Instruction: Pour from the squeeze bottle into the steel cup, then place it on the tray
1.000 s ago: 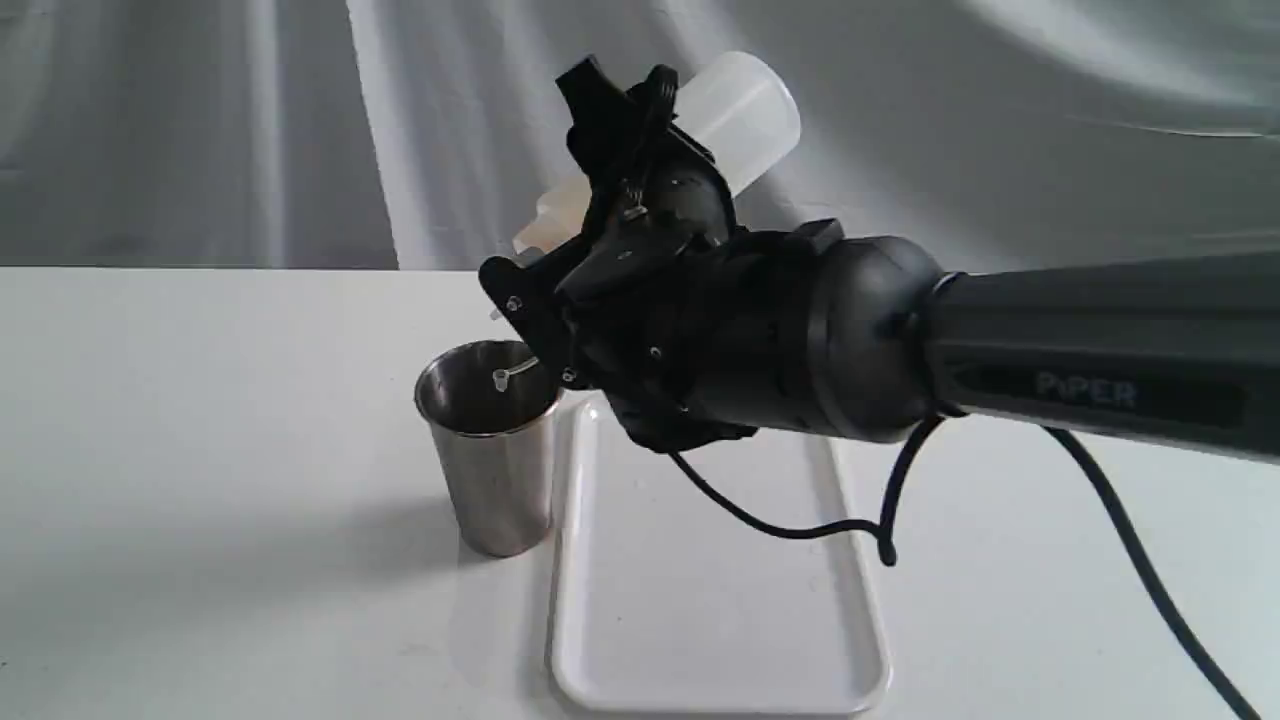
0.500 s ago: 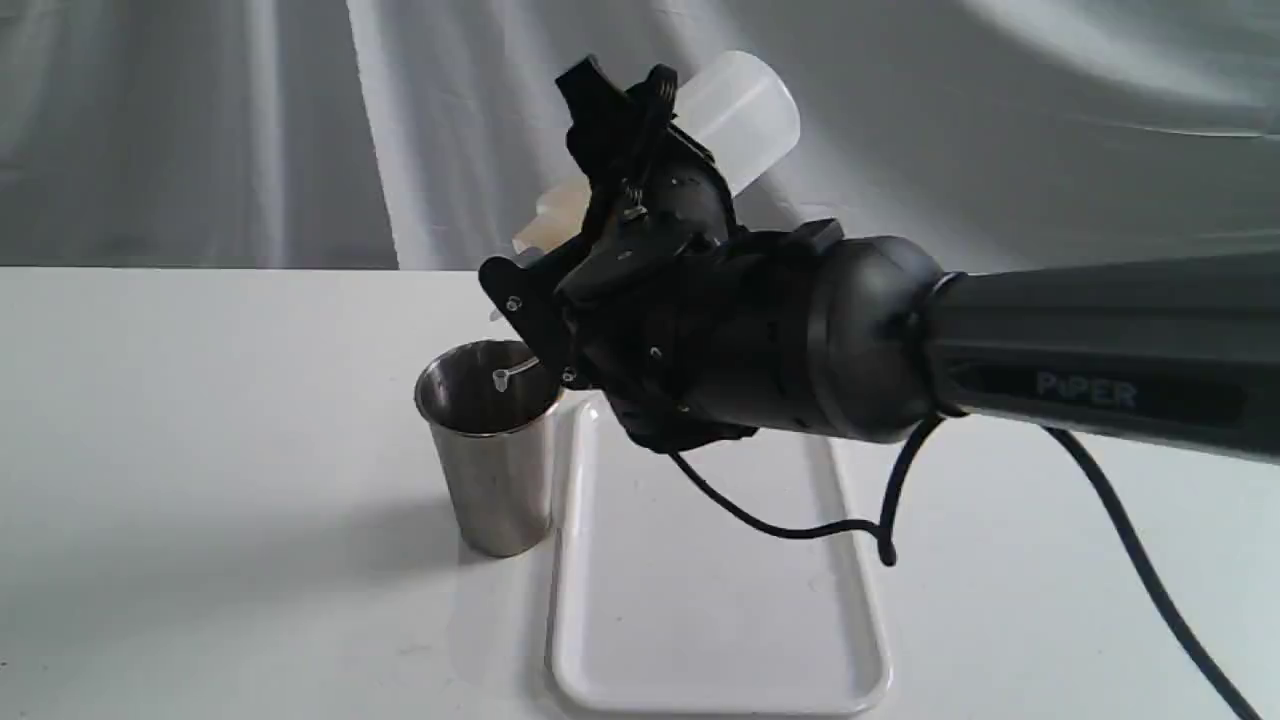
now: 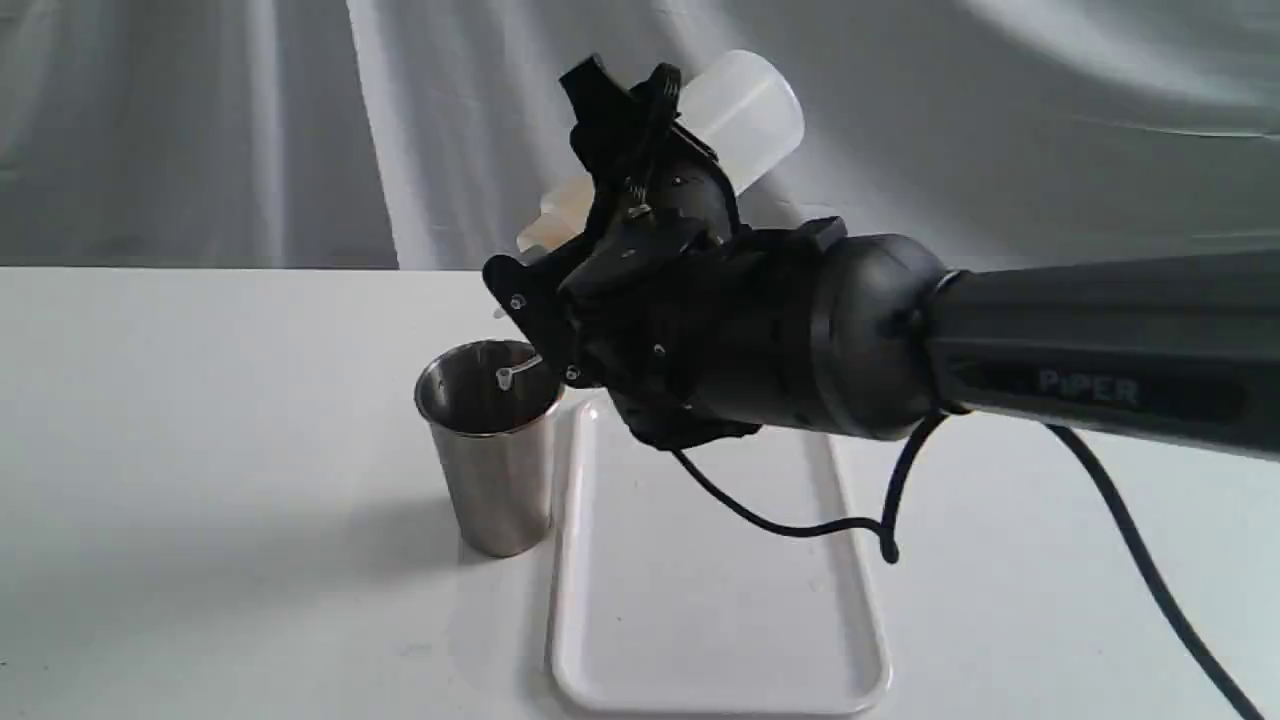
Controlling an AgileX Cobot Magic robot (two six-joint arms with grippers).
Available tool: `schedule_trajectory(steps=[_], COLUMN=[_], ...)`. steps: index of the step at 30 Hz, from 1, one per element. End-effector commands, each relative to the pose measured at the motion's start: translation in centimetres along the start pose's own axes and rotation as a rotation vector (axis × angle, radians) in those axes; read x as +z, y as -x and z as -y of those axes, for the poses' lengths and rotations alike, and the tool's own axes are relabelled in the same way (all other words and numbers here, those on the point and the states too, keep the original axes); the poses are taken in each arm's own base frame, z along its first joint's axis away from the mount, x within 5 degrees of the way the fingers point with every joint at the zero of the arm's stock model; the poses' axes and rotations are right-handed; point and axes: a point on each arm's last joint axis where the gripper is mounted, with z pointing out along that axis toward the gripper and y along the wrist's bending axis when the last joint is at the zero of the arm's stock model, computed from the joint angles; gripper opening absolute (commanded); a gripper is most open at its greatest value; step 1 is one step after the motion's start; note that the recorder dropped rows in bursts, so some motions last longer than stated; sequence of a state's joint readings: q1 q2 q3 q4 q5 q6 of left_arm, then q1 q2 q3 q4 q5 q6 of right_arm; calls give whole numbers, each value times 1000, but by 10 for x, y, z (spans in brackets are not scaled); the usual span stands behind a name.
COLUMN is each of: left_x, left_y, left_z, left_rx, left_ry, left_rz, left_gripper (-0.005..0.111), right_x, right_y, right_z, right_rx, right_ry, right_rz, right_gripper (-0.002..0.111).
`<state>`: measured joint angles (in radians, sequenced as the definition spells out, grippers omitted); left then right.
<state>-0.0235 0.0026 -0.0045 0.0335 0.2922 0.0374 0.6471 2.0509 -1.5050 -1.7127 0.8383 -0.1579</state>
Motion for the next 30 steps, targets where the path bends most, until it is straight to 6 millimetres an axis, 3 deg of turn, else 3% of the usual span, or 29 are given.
schedule_trajectory(steps=[1, 21, 30], left_x=[0, 0, 0], left_y=[-1, -1, -1], left_z=[0, 0, 0], left_rx=[-5, -8, -4], left_ry=[1, 1, 1], left_rz=[6, 6, 6], left_gripper=[0, 0, 0], right_x=[-1, -1, -1], right_y=[-10, -10, -10], right_z=[10, 10, 10], right_rx=[-20, -44, 142], right_ry=[-39, -40, -40], right_rz=[-6, -5, -1], right_gripper=[27, 27, 27])
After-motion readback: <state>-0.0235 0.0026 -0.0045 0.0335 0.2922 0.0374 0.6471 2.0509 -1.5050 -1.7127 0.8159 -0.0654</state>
